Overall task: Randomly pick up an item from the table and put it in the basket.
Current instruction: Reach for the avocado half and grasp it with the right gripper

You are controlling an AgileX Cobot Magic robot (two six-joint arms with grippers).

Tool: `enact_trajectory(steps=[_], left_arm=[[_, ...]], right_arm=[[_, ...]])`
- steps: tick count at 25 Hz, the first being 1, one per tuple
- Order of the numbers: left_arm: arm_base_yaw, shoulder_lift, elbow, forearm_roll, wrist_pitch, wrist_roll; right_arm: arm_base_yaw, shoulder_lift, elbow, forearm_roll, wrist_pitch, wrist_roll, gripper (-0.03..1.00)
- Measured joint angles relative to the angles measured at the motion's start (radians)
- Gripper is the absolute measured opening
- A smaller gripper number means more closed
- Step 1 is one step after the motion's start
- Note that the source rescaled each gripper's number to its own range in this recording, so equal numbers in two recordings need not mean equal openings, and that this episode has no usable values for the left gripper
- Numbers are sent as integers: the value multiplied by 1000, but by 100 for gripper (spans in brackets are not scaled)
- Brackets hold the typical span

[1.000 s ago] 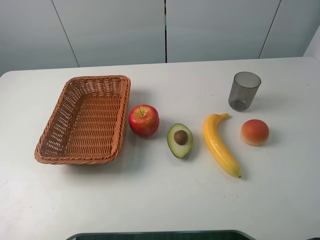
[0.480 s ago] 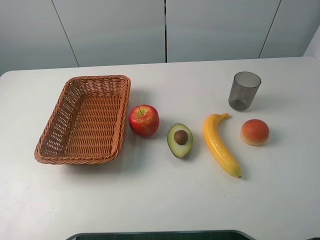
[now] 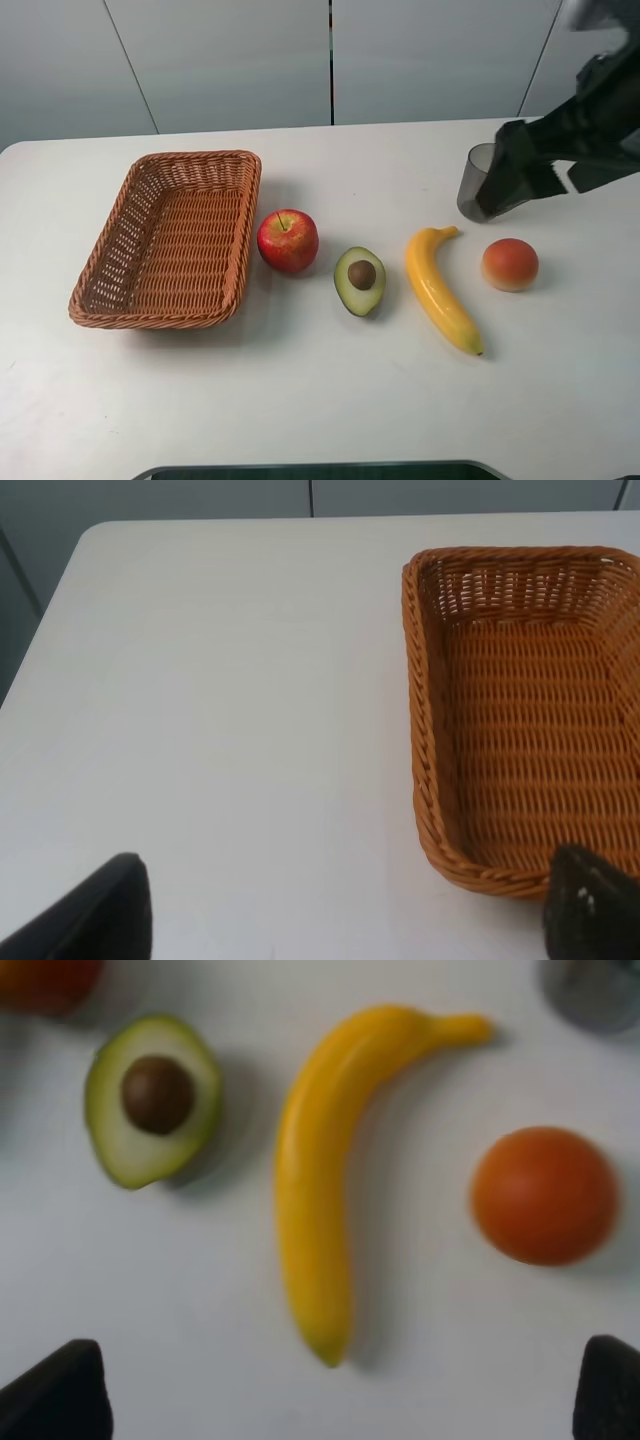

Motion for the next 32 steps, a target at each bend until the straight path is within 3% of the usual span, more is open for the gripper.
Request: enact_trajectory(steps=[6,12,20,32], left_arm=[[0,0,0,0,0,0],[0,0,0,0,0,0],[0,0,0,0,0,6],[0,0,0,0,0,4]], right_arm=[[132,162,-50,46,-56,53,100],[194,273,-67,58,-120,224,100],[276,415,-98,-15,-204,418,100],[324,542,-109,-100,-369,655,100]])
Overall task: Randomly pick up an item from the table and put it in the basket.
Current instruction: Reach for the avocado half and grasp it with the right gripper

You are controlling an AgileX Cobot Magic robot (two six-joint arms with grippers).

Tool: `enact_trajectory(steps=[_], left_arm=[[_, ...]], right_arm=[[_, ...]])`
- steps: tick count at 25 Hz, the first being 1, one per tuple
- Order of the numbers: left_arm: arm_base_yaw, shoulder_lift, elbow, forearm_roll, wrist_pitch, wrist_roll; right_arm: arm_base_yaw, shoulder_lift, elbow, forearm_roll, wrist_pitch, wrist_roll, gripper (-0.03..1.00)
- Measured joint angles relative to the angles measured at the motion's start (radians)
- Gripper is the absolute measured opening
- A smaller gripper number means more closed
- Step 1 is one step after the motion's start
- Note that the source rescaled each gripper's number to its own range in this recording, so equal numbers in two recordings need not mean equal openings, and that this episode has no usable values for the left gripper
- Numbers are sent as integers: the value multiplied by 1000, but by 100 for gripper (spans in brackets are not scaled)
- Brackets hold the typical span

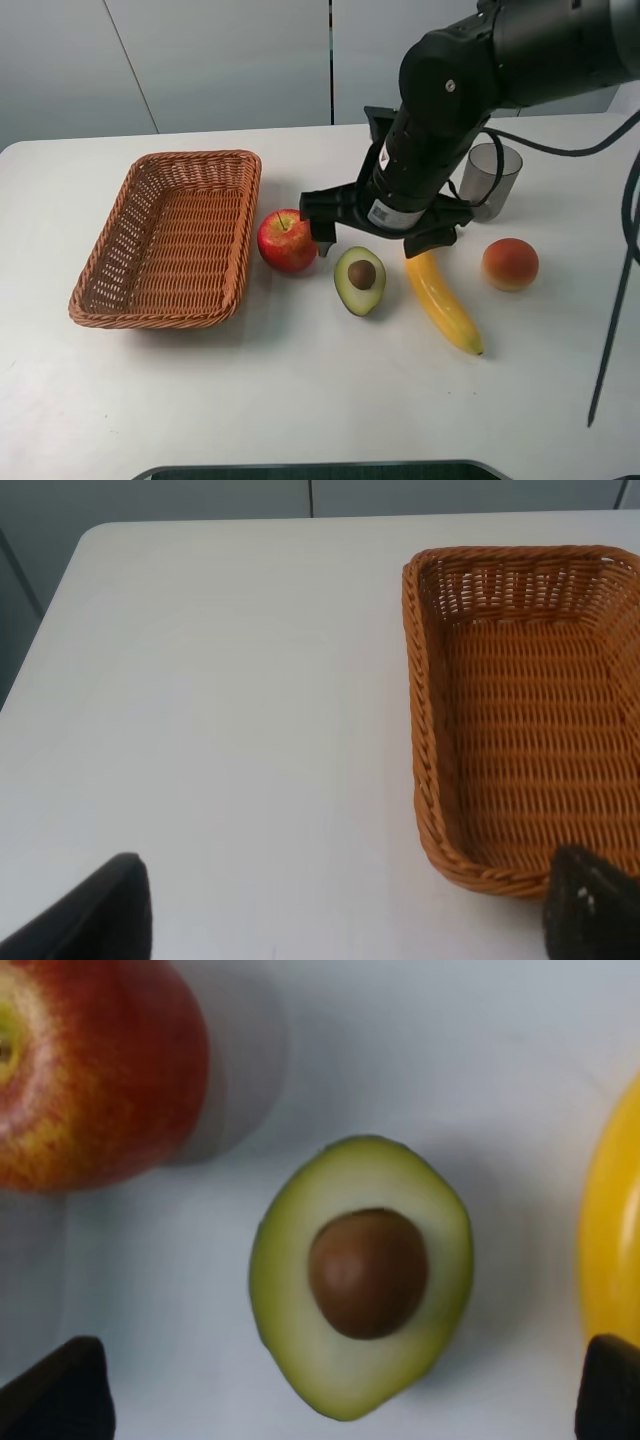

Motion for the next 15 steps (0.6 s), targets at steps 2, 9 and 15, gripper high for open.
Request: enact_trajectory(steps=[2,9,15], left_arm=[[0,0,0,0,0,0],[0,0,0,0,0,0],[0,0,0,0,0,0]], right_arm=[[11,19,0,-8,-22,29,100],[18,97,-32,-50,-40,84,100],[18,145,-72,-53,-32,89,100]])
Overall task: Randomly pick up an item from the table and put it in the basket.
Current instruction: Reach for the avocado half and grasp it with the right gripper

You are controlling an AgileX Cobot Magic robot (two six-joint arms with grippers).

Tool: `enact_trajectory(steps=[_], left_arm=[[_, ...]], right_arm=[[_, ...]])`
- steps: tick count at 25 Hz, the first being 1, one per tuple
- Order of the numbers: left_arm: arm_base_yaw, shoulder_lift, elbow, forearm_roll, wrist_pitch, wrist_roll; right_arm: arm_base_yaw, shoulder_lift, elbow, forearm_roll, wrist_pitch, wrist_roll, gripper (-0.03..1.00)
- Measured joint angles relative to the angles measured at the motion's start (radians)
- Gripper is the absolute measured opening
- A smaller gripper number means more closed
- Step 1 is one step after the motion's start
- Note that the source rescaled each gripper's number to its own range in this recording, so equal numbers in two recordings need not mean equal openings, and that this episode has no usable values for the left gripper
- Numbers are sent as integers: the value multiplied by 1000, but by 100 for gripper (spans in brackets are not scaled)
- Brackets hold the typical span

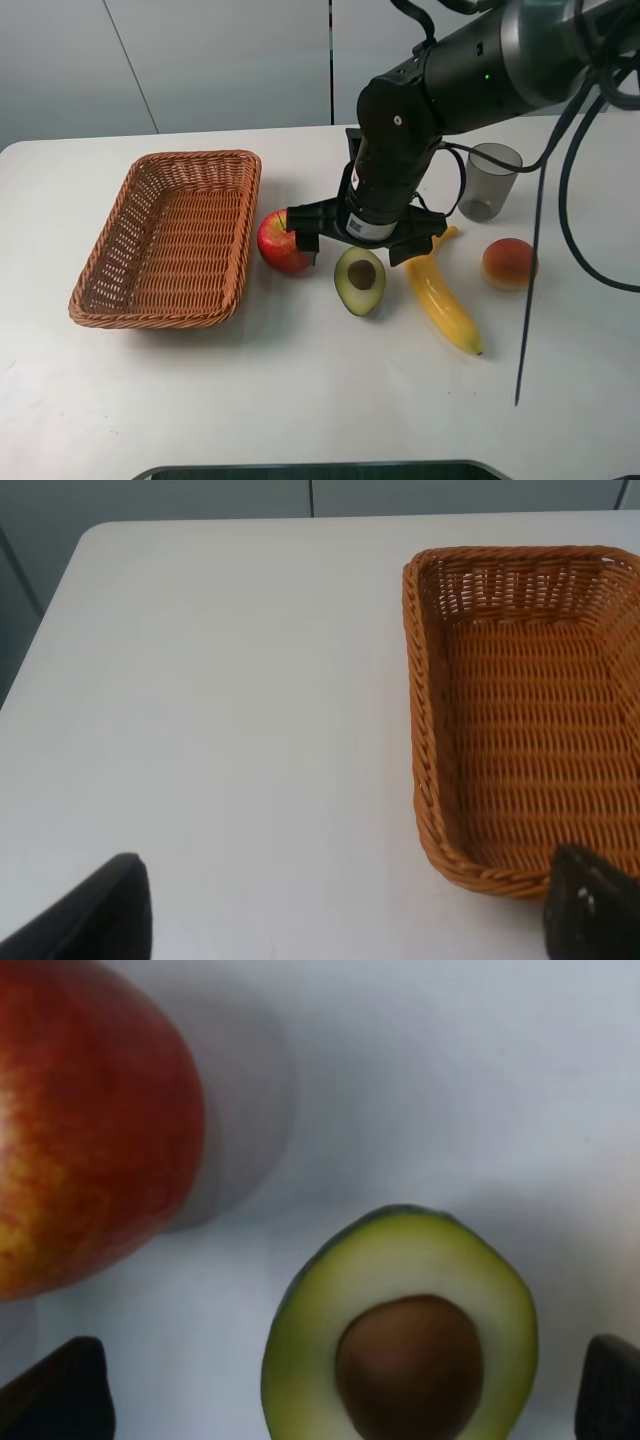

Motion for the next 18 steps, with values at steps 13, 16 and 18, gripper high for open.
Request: enact_trajectory(steps=[13,16,18], left_arm=[[0,0,0,0,0,0],[0,0,0,0,0,0],[0,0,0,0,0,0]], right_arm=[[-24,75,-4,-8,2,-4,100],[-24,85,-4,-12,-3,-4,100],[-24,87,-4,-14,-11,-4,100]])
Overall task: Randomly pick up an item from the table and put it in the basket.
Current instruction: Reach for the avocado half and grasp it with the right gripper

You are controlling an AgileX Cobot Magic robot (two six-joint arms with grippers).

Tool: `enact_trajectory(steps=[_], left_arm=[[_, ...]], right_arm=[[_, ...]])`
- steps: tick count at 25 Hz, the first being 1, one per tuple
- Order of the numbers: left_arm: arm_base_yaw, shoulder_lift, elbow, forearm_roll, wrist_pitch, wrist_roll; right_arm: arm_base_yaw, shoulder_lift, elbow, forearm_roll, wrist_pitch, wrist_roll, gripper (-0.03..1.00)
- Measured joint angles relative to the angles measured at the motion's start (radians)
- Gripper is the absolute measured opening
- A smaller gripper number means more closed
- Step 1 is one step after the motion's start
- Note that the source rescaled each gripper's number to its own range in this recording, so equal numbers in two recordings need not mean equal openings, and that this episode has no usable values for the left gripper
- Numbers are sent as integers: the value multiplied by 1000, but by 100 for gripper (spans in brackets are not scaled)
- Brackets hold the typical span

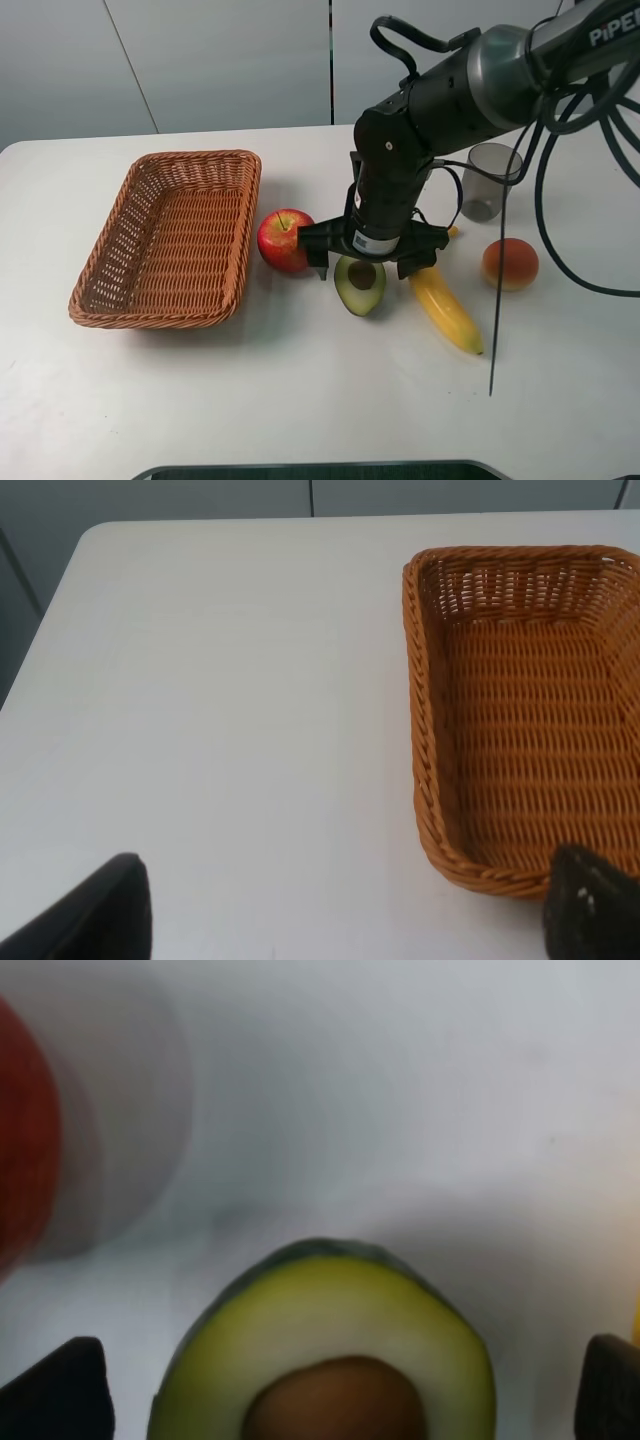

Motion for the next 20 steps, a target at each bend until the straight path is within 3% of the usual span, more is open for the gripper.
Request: enact_trajectory(steps=[20], left_arm=[[0,0,0,0,0,0]], right_arm=[[0,35,0,0,-42,-3,100]])
